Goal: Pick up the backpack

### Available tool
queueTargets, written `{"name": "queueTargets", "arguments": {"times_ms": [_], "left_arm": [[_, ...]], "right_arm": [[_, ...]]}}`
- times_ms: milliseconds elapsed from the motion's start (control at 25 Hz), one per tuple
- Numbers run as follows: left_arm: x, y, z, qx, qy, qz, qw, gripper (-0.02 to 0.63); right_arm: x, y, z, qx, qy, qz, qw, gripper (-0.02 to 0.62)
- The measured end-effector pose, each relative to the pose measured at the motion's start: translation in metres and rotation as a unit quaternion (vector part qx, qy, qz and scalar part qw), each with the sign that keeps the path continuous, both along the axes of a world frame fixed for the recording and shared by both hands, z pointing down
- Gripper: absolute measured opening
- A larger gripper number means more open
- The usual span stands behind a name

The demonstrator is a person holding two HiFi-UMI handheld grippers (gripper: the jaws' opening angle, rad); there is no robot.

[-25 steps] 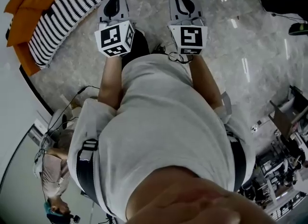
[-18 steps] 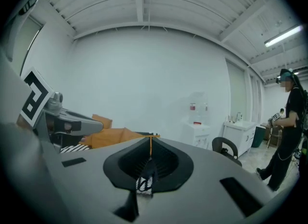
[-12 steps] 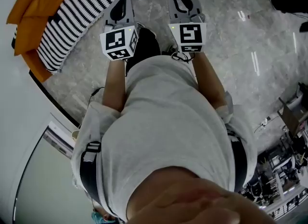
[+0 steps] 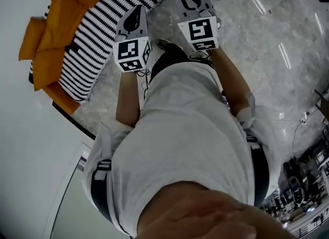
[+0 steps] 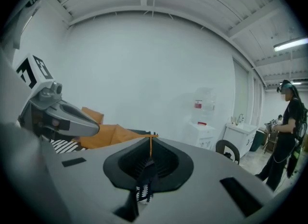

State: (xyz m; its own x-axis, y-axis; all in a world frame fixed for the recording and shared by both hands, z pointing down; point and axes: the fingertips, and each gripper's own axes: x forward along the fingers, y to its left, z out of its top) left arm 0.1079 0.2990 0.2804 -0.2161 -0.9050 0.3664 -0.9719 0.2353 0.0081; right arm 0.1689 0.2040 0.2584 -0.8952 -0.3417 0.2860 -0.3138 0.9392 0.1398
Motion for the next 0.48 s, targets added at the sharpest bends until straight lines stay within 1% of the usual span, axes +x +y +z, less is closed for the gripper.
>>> {"name": "queueTargets", "arguments": {"times_ms": [80, 160, 240, 320, 400, 480], "left_arm": [[-0.018, -0.002, -0.001, -0.003, 0.011, 0.006, 0.9999, 0.014], [-0.034, -0.001, -0.002, -0.006, 0.021, 0.015, 0.9996, 0.012], [-0.046, 0.001, -0.001, -0.008, 0.023, 0.03, 0.9993, 0.014], [-0.05, -0.001, 0.005, -0.015, 0.024, 0.044, 0.9986, 0.014], [-0.049, -0.007, 0.012, -0.028, 0.027, 0.055, 0.9977, 0.014], [-0.045, -0.014, 0.018, -0.039, 0.026, 0.07, 0.9964, 0.014]], "right_arm": [[-0.019, -0.001, 0.002, 0.005, 0.011, -0.003, 1.0, 0.04], [-0.036, 0.0, 0.0, 0.022, 0.029, -0.007, 0.999, 0.04], [-0.05, 0.002, -0.002, 0.047, 0.053, -0.021, 0.997, 0.04], [-0.054, 0.003, 0.0, 0.062, 0.076, -0.039, 0.994, 0.04], [-0.051, 0.004, 0.004, 0.058, 0.094, -0.055, 0.992, 0.04], [-0.047, 0.009, 0.008, 0.043, 0.107, -0.066, 0.991, 0.04]]}}
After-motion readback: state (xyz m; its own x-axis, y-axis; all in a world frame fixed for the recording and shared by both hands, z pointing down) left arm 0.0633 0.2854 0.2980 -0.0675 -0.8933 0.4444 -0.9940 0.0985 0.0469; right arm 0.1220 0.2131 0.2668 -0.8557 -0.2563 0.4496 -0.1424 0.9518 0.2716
